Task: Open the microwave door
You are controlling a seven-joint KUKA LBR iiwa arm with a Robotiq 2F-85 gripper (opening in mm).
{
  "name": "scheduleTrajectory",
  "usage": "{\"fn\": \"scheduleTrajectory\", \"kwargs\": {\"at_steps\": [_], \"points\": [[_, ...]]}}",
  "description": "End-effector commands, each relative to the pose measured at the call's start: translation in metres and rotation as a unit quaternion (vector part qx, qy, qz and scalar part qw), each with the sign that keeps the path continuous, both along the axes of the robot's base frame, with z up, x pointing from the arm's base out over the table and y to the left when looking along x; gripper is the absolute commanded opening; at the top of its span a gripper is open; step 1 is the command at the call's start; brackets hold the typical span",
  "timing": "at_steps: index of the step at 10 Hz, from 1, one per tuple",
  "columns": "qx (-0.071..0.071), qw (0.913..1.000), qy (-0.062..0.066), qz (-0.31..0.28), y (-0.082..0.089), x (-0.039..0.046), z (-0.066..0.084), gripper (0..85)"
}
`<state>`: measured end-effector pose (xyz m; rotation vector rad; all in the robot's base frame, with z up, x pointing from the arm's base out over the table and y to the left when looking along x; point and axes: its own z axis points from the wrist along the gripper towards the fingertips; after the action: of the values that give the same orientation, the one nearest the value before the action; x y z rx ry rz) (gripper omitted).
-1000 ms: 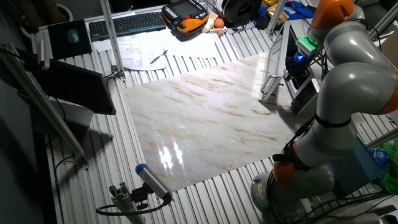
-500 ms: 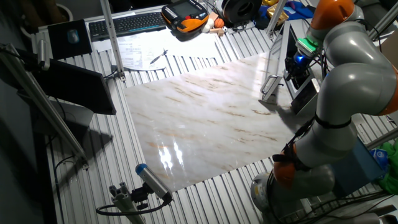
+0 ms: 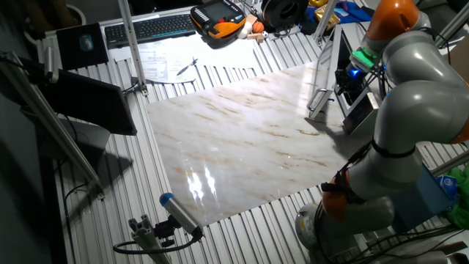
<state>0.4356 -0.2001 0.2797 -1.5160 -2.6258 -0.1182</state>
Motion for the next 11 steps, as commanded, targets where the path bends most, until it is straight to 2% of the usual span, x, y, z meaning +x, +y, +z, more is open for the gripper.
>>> {"fn": "scheduleTrajectory", "kwargs": {"at_steps": [1,3,4,5,6,7,8,9,10,11], "points": [[0.011,0.9999,0.004,0.000,0.000,0.0000,0.000,0.0],[0.022,0.9995,0.012,0.017,0.000,0.0000,0.000,0.0],[0.035,0.9990,0.023,0.017,0.001,-0.0003,0.004,0.0],[0.047,0.9982,0.036,0.012,0.009,-0.0010,0.028,0.0],[0.052,0.9975,0.048,0.006,0.019,-0.0015,0.046,0.0],[0.048,0.9977,0.048,0.006,0.031,-0.0049,0.055,0.0],[0.049,0.9979,0.039,-0.012,0.044,-0.0052,0.053,0.0],[0.046,0.9980,0.029,-0.033,0.059,-0.0027,0.046,0.0],[0.031,0.9976,0.021,-0.058,0.074,0.0012,0.039,0.0],[0.024,0.9962,0.018,-0.081,0.087,0.0064,0.032,0.0]]}}
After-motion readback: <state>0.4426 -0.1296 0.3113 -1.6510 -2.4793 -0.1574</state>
